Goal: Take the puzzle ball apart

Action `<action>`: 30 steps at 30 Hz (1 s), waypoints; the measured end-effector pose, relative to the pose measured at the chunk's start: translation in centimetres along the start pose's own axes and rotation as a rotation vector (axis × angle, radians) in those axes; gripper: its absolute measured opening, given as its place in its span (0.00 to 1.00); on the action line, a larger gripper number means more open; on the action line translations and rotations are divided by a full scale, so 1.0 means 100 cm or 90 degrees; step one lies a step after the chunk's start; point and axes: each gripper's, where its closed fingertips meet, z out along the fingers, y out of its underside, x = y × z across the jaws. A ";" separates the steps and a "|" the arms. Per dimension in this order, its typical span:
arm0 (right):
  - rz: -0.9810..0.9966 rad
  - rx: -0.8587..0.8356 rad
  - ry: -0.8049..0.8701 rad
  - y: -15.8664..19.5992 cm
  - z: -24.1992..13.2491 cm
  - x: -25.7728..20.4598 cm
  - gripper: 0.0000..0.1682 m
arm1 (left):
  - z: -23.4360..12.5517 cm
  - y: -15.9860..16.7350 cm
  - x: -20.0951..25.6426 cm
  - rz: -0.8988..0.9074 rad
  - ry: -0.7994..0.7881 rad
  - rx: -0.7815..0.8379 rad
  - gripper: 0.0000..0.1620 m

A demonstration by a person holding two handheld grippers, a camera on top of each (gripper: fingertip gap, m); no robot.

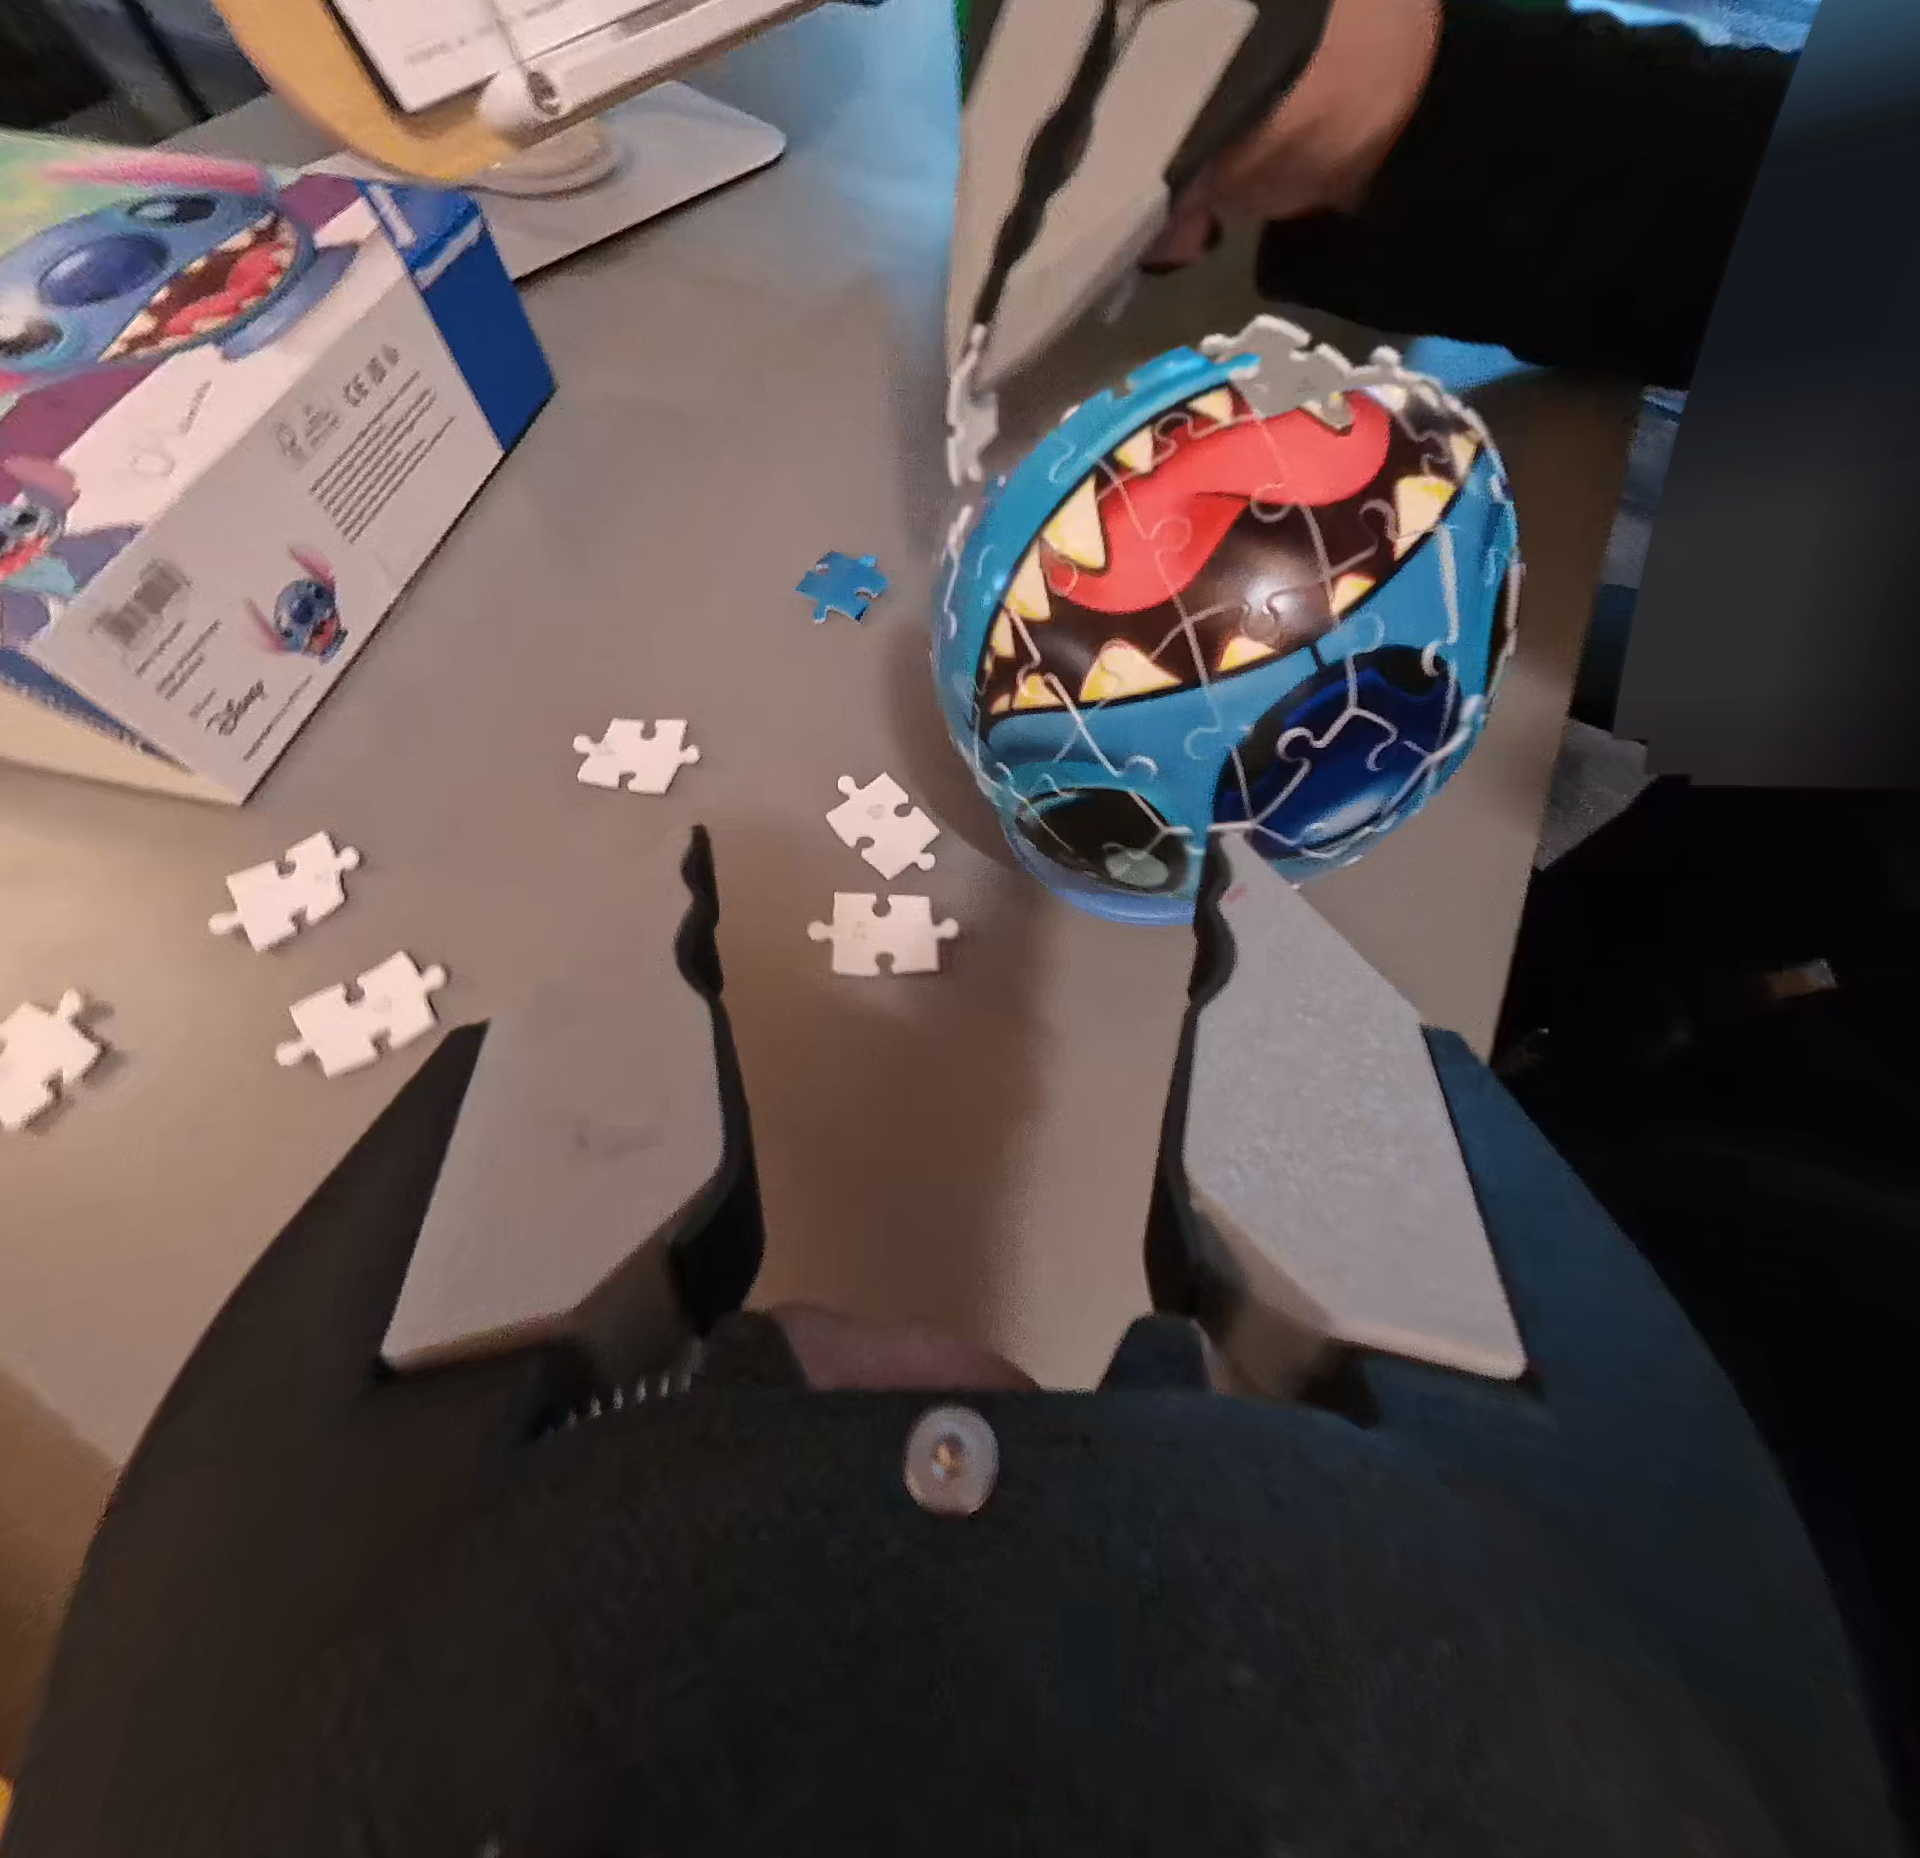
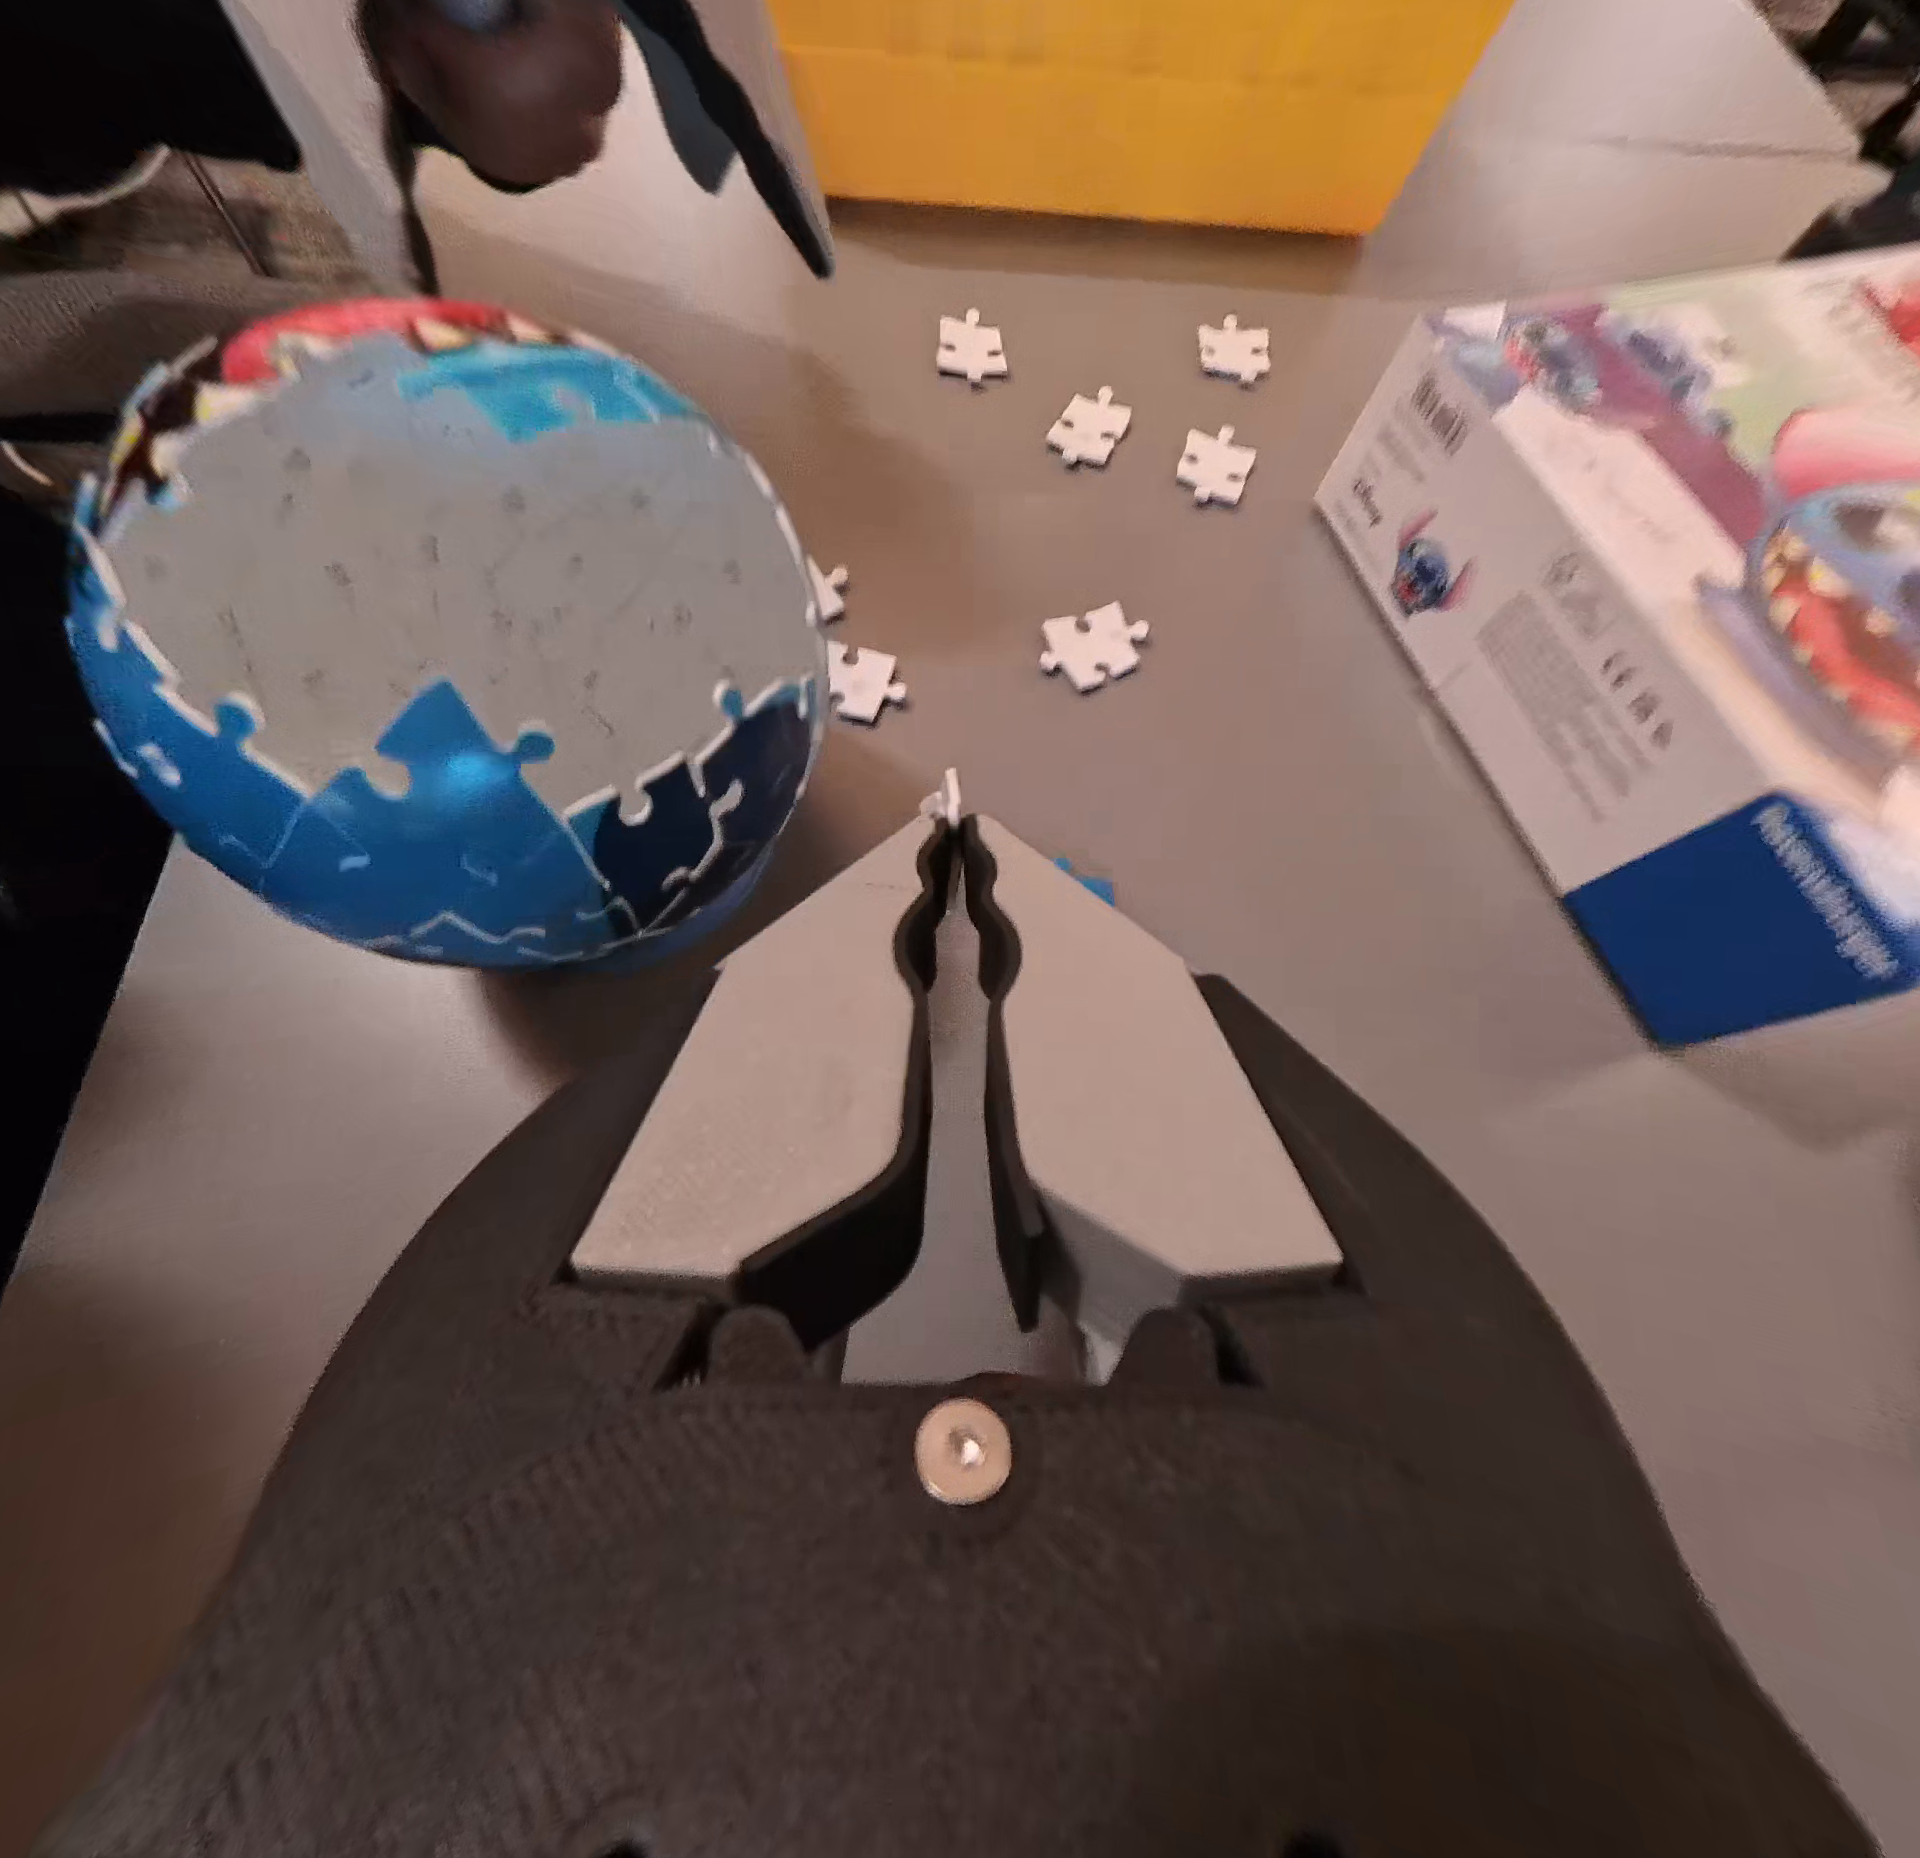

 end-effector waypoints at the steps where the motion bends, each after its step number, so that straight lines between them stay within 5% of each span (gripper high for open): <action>1: -0.019 -0.006 0.000 -0.008 0.000 0.003 0.00 | 0.001 -0.003 -0.004 0.012 0.014 0.000 0.53; 3: -0.059 -0.029 -0.007 -0.024 0.002 0.008 0.00 | 0.001 -0.014 -0.012 0.002 0.057 0.005 0.50; 6: -0.116 -0.095 -0.040 -0.036 0.012 0.003 0.00 | 0.003 -0.041 -0.030 -0.053 0.093 0.042 0.31; 11: -0.200 -0.245 -0.067 -0.020 0.027 0.001 0.00 | 0.027 -0.048 -0.038 -0.080 0.162 0.011 0.21; 13: -0.177 -0.241 -0.062 -0.021 0.032 0.008 0.00 | 0.036 -0.031 -0.028 -0.059 0.222 -0.045 0.26; 18: -0.026 -0.190 -0.171 -0.016 0.028 0.002 0.00 | 0.026 -0.005 0.005 0.019 0.417 -0.058 0.65; 23: 0.106 -0.140 -0.203 -0.020 0.021 0.001 0.00 | 0.047 0.005 0.014 0.163 0.413 -0.045 0.68; 30: 0.056 -0.173 -0.127 -0.031 0.019 -0.012 0.00 | 0.056 0.004 0.028 0.288 0.454 0.022 0.70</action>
